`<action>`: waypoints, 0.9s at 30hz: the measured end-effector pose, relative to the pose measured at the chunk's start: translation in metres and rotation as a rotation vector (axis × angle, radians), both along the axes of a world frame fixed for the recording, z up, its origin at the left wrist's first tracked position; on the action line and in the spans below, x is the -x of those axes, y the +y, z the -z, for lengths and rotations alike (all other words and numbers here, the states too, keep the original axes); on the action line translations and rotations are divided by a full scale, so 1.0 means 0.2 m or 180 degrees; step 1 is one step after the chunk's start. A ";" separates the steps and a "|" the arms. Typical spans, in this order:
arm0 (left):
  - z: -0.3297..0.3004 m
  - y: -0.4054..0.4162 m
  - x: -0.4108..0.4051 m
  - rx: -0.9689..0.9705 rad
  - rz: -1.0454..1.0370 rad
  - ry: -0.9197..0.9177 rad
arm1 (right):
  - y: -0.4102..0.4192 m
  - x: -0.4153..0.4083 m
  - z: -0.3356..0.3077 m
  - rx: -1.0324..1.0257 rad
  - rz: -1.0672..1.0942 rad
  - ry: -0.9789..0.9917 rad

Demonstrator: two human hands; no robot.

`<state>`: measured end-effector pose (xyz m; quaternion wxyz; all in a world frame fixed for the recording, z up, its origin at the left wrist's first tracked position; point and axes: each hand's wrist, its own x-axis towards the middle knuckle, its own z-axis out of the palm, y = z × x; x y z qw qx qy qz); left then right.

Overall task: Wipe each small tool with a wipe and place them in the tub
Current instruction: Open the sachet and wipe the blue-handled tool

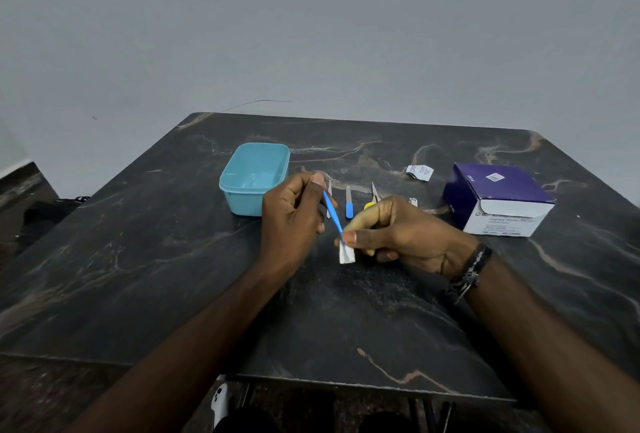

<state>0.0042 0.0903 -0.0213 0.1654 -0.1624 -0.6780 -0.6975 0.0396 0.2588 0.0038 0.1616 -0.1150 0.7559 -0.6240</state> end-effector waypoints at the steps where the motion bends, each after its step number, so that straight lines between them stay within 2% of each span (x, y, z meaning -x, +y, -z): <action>1: 0.00 0.00 0.00 -0.0019 -0.0008 0.0014 | 0.00 0.00 0.00 0.0009 0.0048 -0.0004; 8: -0.01 0.00 0.00 -0.0301 -0.0182 -0.0110 | -0.02 -0.01 -0.02 -0.0029 0.0190 -0.0048; 17: -0.01 0.01 0.00 -0.0166 -0.0081 -0.0266 | -0.01 -0.01 -0.02 0.0070 0.0505 0.0045; 27: -0.03 0.00 -0.01 -0.0300 -0.0148 -0.0536 | 0.05 0.01 -0.04 0.0799 -0.0035 -0.0632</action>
